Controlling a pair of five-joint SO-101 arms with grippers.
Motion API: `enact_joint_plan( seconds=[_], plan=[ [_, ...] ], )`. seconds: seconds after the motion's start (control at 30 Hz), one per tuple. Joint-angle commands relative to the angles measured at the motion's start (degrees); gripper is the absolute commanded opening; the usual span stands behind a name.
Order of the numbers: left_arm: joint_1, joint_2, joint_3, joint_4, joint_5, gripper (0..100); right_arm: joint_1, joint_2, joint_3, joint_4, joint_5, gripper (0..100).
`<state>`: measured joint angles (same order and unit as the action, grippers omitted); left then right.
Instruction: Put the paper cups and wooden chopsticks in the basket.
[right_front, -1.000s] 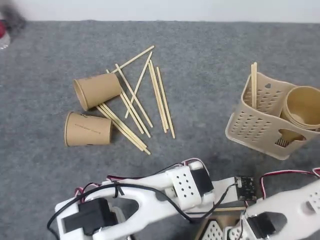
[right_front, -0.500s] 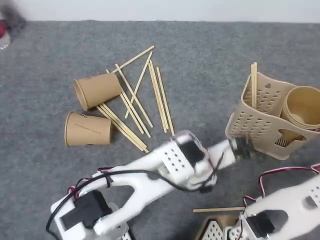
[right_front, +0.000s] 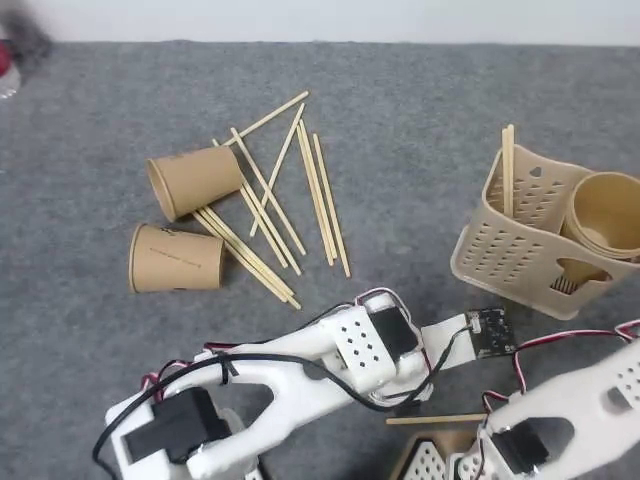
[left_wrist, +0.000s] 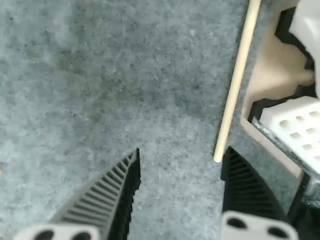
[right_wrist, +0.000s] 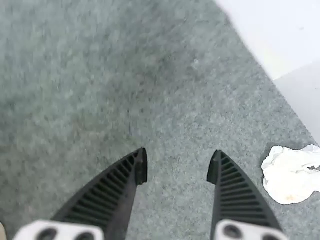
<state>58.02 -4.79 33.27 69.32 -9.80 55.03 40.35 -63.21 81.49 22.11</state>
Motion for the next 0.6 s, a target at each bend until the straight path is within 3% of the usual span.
enact_joint_plan(
  seconds=[0.0, 0.2, 0.4, 0.57],
  plan=[
    [0.4, -1.5, 0.0, -1.4, 0.9, 26, 1.3, -2.9, -5.3, 0.6, -3.3, 20.4],
    [-0.2, 3.5, -0.4, -3.0, 2.7, 26, 1.4, -2.7, -6.2, 0.3, -2.7, 20.4],
    [-7.1, 9.1, -5.6, -2.9, 3.2, 26, 1.4, -2.1, -6.0, 0.4, -2.6, 20.4],
    [-2.2, 12.5, -5.2, -0.9, 3.4, 26, 0.9, -1.5, -6.0, 0.3, -2.5, 20.4]
  ],
)
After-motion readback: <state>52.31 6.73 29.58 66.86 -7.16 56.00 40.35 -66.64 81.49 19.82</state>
